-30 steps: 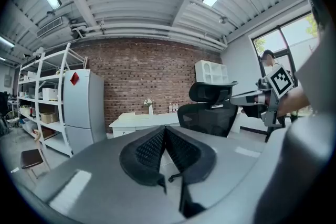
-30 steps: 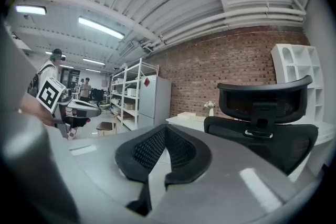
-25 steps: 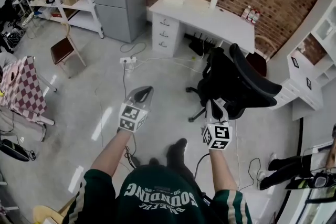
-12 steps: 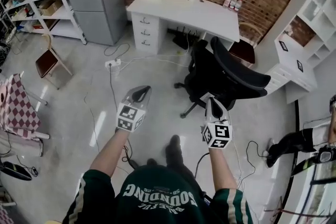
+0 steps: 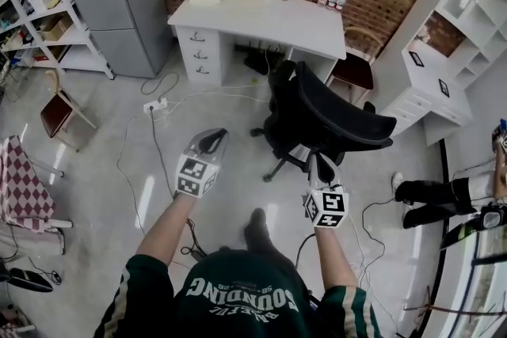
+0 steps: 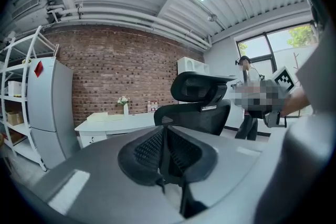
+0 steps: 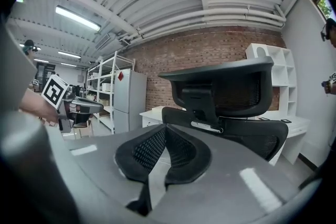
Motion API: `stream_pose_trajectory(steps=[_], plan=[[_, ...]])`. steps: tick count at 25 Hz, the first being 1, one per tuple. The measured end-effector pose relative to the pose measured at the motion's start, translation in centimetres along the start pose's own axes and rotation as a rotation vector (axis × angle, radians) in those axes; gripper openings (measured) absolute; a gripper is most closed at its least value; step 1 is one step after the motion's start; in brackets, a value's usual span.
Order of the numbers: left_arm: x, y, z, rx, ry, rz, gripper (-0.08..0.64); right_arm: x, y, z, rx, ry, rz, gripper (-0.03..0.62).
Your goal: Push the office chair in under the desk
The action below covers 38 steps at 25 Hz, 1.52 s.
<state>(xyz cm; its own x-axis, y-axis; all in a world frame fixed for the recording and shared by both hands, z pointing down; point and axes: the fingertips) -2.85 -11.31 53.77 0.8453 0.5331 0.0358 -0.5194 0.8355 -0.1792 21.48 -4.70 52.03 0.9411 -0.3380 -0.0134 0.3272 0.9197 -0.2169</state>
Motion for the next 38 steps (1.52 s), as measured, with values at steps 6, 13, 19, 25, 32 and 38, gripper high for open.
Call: stream_pose_trajectory(steps=[6, 13, 19, 25, 32, 38], plan=[[0.3, -4.0, -0.2, -0.019, -0.004, 0.046, 0.053, 2.7, -0.7, 0.9, -0.016, -0.019, 0.042, 0.002], [2.1, -8.0, -0.1, -0.027, -0.032, 0.114, 0.064, 7.3, 0.9, 2.0, -0.024, -0.04, 0.141, 0.002], [4.4, -10.7, -1.3, -0.025, -0.085, 0.182, 0.084, 10.5, 3.7, 1.7, -0.023, -0.031, 0.221, 0.002], [6.1, -12.8, -1.6, -0.034, -0.113, 0.219, 0.116, 13.5, 6.3, 1.9, -0.019, -0.051, 0.294, 0.002], [6.4, -16.1, -1.3, -0.071, -0.139, 0.223, 0.236, 18.4, 7.5, 2.5, -0.039, -0.054, 0.377, 0.135], [5.1, -18.8, -0.2, -0.087, -0.15, 0.193, 0.336, 22.7, 7.3, 4.1, -0.098, -0.025, 0.441, 0.252]])
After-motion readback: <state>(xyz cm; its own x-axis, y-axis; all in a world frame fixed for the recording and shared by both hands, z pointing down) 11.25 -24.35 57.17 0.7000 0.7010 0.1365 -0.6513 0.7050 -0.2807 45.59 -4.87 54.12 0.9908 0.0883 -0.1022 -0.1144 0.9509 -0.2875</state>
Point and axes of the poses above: the fingertips, and each gripper's own axes: y backward along the fingers, x to its right, z out of its underside, and after that the axes turned 6 degrees about -z, right-handed
